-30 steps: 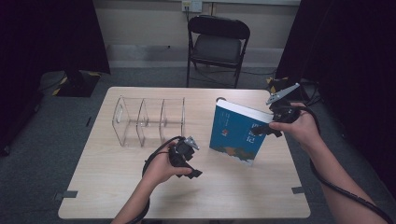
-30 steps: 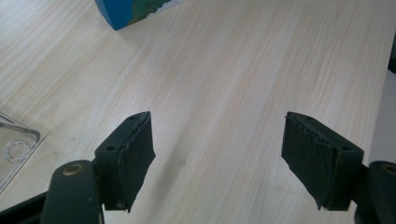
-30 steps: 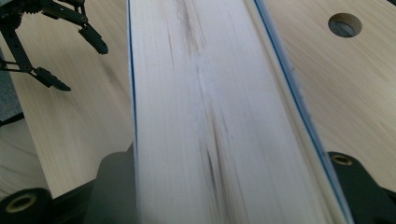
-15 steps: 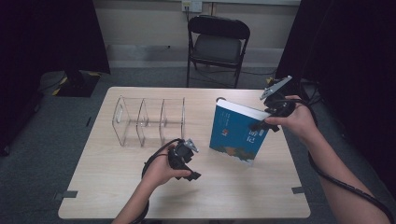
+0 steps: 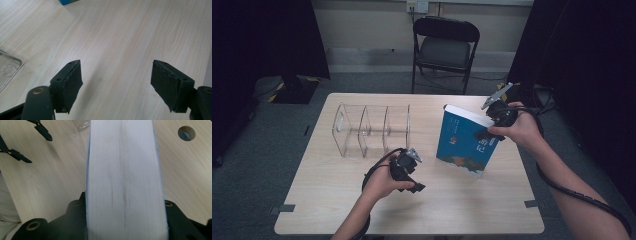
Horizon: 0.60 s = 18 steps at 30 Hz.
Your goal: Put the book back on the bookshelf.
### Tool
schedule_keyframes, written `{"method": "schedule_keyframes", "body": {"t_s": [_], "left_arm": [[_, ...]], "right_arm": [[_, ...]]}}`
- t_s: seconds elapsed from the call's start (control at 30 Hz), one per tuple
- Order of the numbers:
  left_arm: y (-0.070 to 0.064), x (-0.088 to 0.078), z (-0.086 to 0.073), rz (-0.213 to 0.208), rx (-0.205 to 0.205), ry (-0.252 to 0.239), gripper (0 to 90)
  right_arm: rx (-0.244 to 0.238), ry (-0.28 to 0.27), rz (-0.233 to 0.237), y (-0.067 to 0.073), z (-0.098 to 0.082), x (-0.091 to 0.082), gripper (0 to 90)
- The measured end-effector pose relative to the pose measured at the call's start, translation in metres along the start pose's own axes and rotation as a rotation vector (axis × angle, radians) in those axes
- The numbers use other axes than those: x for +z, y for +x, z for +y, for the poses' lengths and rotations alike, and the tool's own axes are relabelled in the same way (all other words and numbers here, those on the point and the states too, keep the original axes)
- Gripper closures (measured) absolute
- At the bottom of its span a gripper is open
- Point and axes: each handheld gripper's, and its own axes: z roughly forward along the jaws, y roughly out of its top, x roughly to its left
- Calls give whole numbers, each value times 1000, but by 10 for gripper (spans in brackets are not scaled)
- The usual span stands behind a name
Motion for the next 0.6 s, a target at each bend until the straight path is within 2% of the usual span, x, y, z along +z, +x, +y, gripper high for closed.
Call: {"method": "schedule_keyframes", "body": {"t_s": [0.27,0.47,0.6], "left_arm": [[2,-4,-2,3,-7,-6,247],[6,-4,-4,11,-30,-7,248],[7,-5,-4,13,-28,-2,248]], "right_arm": [[10,-4,0,9,-1,-1,610],[12,-45,-5,13,-6,-1,613],[-6,-72,15,19,-9,-1,613]]}}
